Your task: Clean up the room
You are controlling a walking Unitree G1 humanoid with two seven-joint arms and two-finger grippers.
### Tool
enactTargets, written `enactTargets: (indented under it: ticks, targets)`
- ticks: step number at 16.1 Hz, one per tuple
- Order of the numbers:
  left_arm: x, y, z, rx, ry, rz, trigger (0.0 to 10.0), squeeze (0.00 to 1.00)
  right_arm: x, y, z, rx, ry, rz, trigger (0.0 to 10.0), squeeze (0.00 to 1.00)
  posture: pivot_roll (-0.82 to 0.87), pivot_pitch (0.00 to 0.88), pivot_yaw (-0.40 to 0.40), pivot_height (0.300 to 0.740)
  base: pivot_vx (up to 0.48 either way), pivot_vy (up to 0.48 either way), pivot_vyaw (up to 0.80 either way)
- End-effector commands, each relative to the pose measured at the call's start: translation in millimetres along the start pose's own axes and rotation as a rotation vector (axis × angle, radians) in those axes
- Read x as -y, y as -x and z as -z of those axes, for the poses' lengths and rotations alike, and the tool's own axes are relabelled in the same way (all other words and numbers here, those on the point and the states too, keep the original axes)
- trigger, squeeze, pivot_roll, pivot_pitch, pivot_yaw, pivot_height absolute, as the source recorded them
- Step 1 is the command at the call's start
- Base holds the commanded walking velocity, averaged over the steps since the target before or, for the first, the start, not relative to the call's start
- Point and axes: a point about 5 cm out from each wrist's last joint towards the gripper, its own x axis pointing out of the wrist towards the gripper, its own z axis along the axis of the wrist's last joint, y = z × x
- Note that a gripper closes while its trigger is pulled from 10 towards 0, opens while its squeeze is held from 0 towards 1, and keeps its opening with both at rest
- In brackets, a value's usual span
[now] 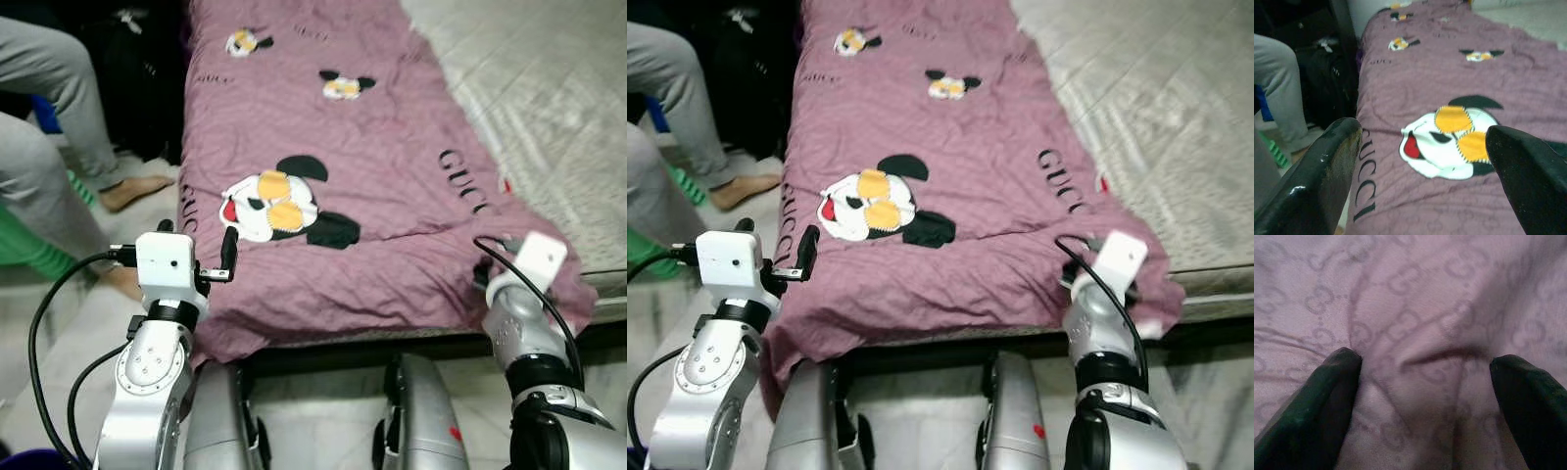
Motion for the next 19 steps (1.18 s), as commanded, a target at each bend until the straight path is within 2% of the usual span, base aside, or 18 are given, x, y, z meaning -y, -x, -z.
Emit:
enactTargets:
  ticks: [1,3,7,8,11,13,15,18,19]
  targets:
    - [-4.0,6.5,-0.1,-0.023,-0.015,0.013,10.0,0.0,19.5,1.5,29.8,-0.101,-0.043,0.083,10.0,0.0,0.17,0.29,0.075,0.564,0.0,0.0,0.0]
    - [-4.8,8.4,-0.6,-0.038,-0.023,0.029,10.0,0.0,34.6,2.9,41.9,-0.092,-0.048,0.111,10.0,0.0,0.17,0.295,0.089,0.564,0.0,0.0,0.0]
    - [1.6,8.2,2.7,-0.067,-0.01,0.055,10.0,0.0,58.0,3.0,43.6,-0.03,-0.007,0.136,10.0,0.0,0.13,0.283,0.086,0.564,0.0,0.0,0.0]
    - [4.0,7.5,3.6,-0.072,-0.004,0.06,10.0,0.0,63.9,3.9,48.0,-0.042,0.002,0.146,10.0,0.0,0.12,0.277,0.082,0.564,0.0,0.0,0.0]
    - [6.5,2.7,5.4,-0.069,0.009,0.06,10.0,0.0,89.2,16.0,81.0,-0.152,0.012,0.193,10.0,0.0,0.09,0.247,0.062,0.564,0.0,0.0,0.0]
    - [5.9,-2.0,6.2,-0.058,0.014,0.049,10.0,0.0,94.8,21.5,87.8,-0.169,0.019,0.194,10.0,0.0,0.06,0.224,0.052,0.564,0.0,0.0,0.0]
    - [6.6,-8.7,6.6,-0.041,0.023,0.037,10.0,0.0,88.5,21.5,76.2,-0.128,0.005,0.161,10.0,0.0,0.03,0.197,0.041,0.564,0.0,0.0,0.0]
    - [6.7,-19.4,6.0,-0.01,0.029,0.021,10.0,0.0,59.3,20.0,30.7,0.08,0.026,0.027,10.0,0.0,0.0,0.154,0.029,0.564,0.0,0.0,0.0]
    - [6.7,-27.1,5.9,0.011,0.032,0.011,10.0,0.0,33.7,23.9,-0.1,0.222,0.088,-0.075,10.0,0.0,-0.03,0.112,0.025,0.564,0.0,0.0,0.0]
